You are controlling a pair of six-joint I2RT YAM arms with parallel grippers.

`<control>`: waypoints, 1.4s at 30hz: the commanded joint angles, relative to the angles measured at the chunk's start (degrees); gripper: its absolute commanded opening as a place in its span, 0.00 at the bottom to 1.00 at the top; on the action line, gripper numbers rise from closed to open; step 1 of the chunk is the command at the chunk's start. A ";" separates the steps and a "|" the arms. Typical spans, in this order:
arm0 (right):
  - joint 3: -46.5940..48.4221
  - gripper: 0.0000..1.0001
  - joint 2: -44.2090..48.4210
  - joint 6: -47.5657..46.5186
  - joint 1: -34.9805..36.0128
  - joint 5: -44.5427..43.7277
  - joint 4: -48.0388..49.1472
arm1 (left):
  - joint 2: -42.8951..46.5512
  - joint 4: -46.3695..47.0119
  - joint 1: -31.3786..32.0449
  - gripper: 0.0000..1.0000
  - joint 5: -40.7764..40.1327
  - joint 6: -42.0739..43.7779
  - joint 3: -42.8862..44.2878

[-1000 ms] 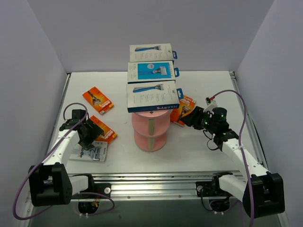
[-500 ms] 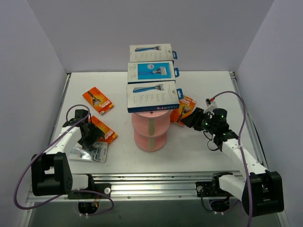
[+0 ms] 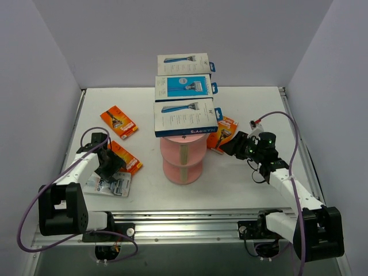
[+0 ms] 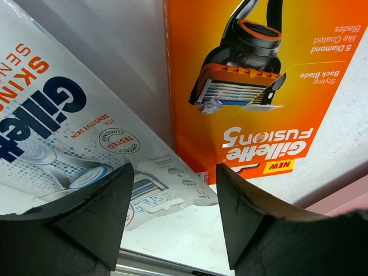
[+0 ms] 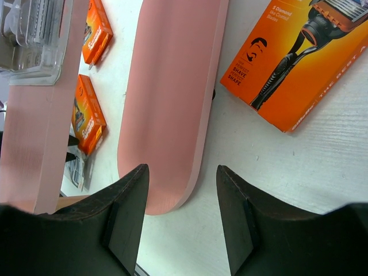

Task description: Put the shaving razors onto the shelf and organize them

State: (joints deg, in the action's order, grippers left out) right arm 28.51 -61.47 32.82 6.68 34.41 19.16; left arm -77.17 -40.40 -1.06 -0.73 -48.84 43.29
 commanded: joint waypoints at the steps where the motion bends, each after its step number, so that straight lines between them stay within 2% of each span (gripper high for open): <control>1: -0.30 0.46 -0.14 -0.47 -0.52 1.62 2.29 | -4.39 5.60 0.44 0.68 0.12 0.06 -2.77; 4: -0.48 0.46 -0.40 -0.47 -0.52 1.80 2.46 | -4.83 5.95 0.44 0.68 -0.06 -0.03 -2.95; 7: -0.56 0.46 -0.58 -0.47 -0.70 1.97 2.46 | -5.27 6.39 0.44 0.58 -0.32 0.06 -3.12; 8: -0.56 0.46 -0.58 -0.47 -0.79 1.97 2.46 | -5.45 6.65 0.44 0.49 -0.24 0.06 -3.30; 9: -0.65 0.46 -0.58 -0.39 -0.79 1.97 2.46 | -5.63 6.74 0.44 0.45 -0.15 0.06 -3.30; 17: -0.65 0.45 -0.14 -0.39 -1.14 2.15 2.20 | -6.60 6.40 2.29 0.31 0.47 0.76 -2.86; 26: -0.30 0.45 -0.14 -0.12 -1.84 2.67 2.11 | 0.43 0.25 2.29 0.19 0.73 1.20 0.57; 28: -0.39 0.45 -0.14 -0.04 -2.02 2.68 2.11 | 2.28 -1.51 2.29 0.11 2.40 1.29 1.88; 32: -0.30 0.45 -0.31 -0.03 -2.19 2.76 1.94 | 5.53 -3.89 2.29 0.03 3.45 1.20 3.29; 42: -0.03 0.45 -0.75 0.05 -2.99 3.03 1.94 | 13.18 -8.99 2.38 0.04 6.53 0.85 9.35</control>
State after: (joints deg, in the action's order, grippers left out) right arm 27.79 -61.95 32.99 4.14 36.32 19.51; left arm -65.82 -47.24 1.08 4.25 -47.99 48.47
